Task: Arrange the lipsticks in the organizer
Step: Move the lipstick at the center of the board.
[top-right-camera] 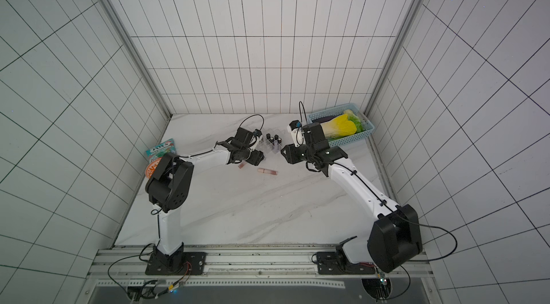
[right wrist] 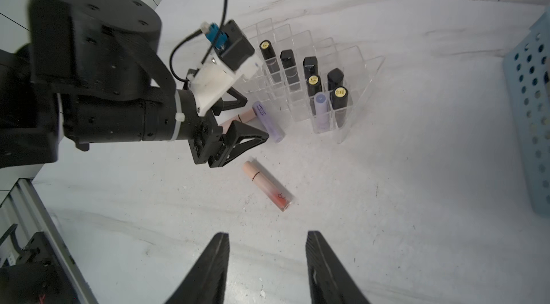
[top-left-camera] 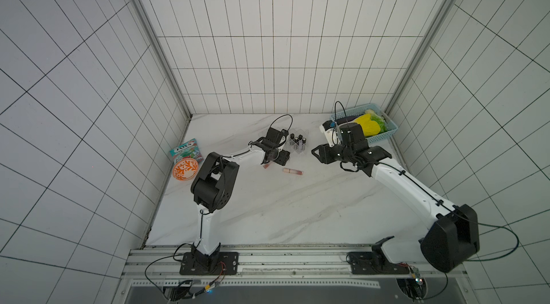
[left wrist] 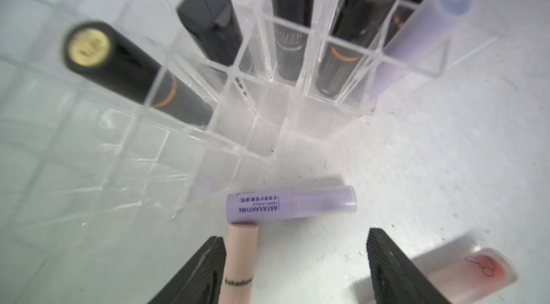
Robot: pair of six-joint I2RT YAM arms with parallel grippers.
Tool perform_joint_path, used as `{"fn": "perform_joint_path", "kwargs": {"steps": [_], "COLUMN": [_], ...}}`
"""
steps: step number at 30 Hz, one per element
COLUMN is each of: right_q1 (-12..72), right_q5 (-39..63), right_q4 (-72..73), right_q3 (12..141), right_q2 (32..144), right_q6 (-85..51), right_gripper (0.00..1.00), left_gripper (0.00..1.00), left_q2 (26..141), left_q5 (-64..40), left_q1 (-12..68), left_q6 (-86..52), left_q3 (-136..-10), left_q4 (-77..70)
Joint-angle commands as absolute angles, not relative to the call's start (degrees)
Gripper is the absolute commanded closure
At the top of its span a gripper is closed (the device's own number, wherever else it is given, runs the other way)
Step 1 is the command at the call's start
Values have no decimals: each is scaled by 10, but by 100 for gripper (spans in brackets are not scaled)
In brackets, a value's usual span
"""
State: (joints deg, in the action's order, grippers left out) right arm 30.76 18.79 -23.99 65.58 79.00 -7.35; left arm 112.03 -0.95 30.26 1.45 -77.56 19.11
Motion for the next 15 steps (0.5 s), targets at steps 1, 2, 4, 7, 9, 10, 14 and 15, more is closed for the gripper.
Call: {"fn": "perform_joint_path", "kwargs": {"steps": [1,2,4,7,9,10,14,15], "right_q1": [327,331,335,344,349,354,390,401], "right_q5": [168,165,173,165,166,170,151,139], "right_q4": [-307,-305,-302,-325,-337,-340,-357,-364], "right_q3": [613,604,598,618,633,639,670,683], "right_q2": [784,786,799,839,868,883,940,955], "right_q6": [-63,-65,-67,-61,-55,-51,-29,-21], "right_gripper": [47,46,42,37,36,36,35,35], "left_gripper": [26,26,26,26,26,26,26,27], "left_q2": [1047,1031,995,945,915,901,855,847], "left_q5": [20,18,13,3,7,9,24,30], "left_q1": [299,300,300,302,310,314,314,308], "left_q6": [-2,-7,-22,-39,-45,-50,-83,-93], "left_q3": [-751,-741,-715,-671,-635,-613,-536,-524], "left_q4": [178,178,176,176,176,174,143,137]}}
